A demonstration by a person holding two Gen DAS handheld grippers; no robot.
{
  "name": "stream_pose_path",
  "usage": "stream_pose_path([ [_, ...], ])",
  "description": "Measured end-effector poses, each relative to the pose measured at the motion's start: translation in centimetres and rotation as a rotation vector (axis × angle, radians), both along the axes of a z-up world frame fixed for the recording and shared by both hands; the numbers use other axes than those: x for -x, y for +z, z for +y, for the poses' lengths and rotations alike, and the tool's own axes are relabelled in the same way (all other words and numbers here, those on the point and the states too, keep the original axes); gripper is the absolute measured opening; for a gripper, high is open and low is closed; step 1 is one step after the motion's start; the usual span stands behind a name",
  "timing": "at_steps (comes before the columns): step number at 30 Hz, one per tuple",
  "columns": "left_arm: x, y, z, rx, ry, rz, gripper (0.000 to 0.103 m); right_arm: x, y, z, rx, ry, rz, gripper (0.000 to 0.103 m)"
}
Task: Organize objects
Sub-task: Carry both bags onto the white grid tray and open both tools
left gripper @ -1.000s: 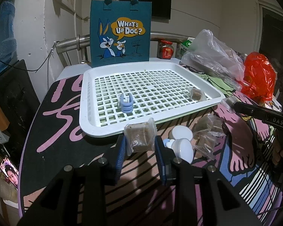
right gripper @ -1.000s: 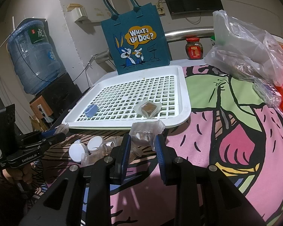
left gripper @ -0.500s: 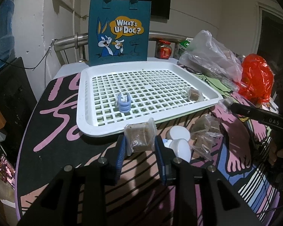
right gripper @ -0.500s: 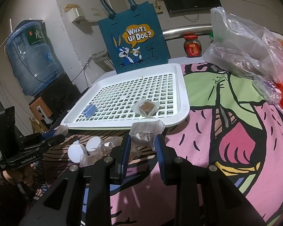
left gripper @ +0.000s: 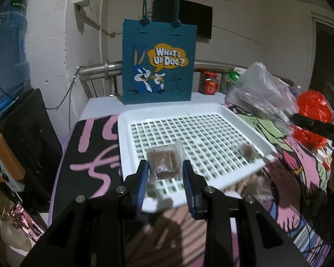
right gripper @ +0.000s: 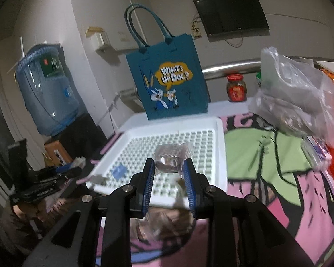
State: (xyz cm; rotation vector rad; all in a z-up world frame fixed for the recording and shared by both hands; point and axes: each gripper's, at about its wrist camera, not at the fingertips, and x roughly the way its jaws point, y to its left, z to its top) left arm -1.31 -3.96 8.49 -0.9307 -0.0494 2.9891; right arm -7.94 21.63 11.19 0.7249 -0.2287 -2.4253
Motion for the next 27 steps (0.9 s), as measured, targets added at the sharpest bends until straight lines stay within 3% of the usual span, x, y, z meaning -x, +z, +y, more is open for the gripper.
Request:
stream_pose_path([
  [3,2.2,-0.7,-0.2,0.032,0.026,-0.023,0.030,1.6,0.5,-0.9,0.016,0.013,-0.008,0.026],
  [14,7.3,-3.4,-1.3,-0.015,0.069,-0.121,0.030,8.0,-2.7,-4.5,-0.033,0.002,-0.112,0.026],
  [27,9.2,-5.7,-1.5,-0.043,0.073,-0.169,0.031,10.9,-7.0,-4.9,-0.158,-0.049,-0.182,0.026],
])
